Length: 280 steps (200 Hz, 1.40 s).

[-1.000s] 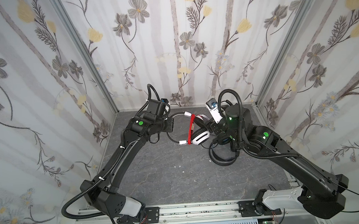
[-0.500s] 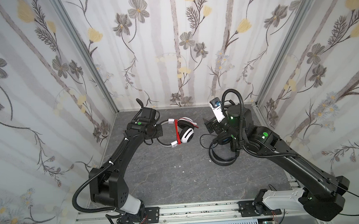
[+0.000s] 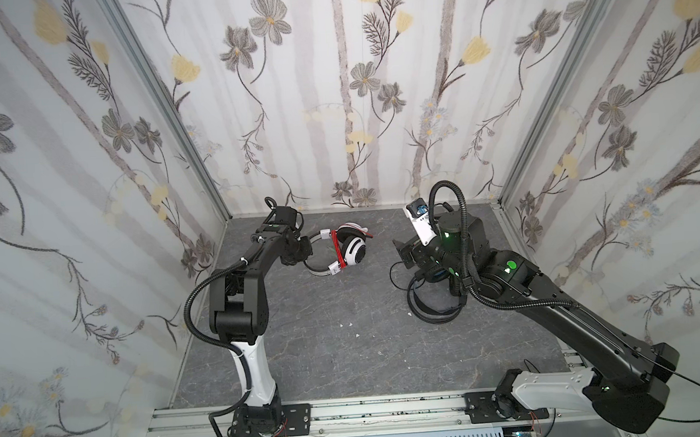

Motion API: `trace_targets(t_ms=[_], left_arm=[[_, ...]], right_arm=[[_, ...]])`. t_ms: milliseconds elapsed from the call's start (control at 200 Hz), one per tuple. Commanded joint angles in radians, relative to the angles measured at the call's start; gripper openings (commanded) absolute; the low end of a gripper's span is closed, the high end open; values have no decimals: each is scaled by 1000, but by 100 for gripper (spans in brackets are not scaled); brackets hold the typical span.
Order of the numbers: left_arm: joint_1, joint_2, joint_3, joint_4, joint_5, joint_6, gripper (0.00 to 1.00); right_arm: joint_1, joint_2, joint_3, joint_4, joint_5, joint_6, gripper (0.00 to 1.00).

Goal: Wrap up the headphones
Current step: 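Lower the wrapped white headset onto the table with the left gripper and release it, then move the left gripper to the black headset and grasp its headband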

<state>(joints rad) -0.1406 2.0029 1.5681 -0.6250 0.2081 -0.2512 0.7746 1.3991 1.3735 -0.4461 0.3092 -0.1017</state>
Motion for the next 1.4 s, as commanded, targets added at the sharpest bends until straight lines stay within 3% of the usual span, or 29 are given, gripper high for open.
trace_targets(t_ms=[0,295,789,1024,1234,1394], left_arm=[[1,29,17,44,69,0,0],[0,101,29,34,17,1,3],[1,76,18,18,-53,-13,64],[-16,-91,-66,-16,-116,-25,80],[-173,-311,-182,-65,-174,-111,83],[-406,-354,-194,-24,-132,-259,83]], right_arm=[[-4,1,-5,30,-13,22,100],[-8,15,-11,39,-35,34,100],[-12,19,-20,43,-41,39,100],[-17,8,-43,52,-34,47,100],[-52,11,-79,66,-43,76,100],[-161,-1,-125,64,-88,165,100]])
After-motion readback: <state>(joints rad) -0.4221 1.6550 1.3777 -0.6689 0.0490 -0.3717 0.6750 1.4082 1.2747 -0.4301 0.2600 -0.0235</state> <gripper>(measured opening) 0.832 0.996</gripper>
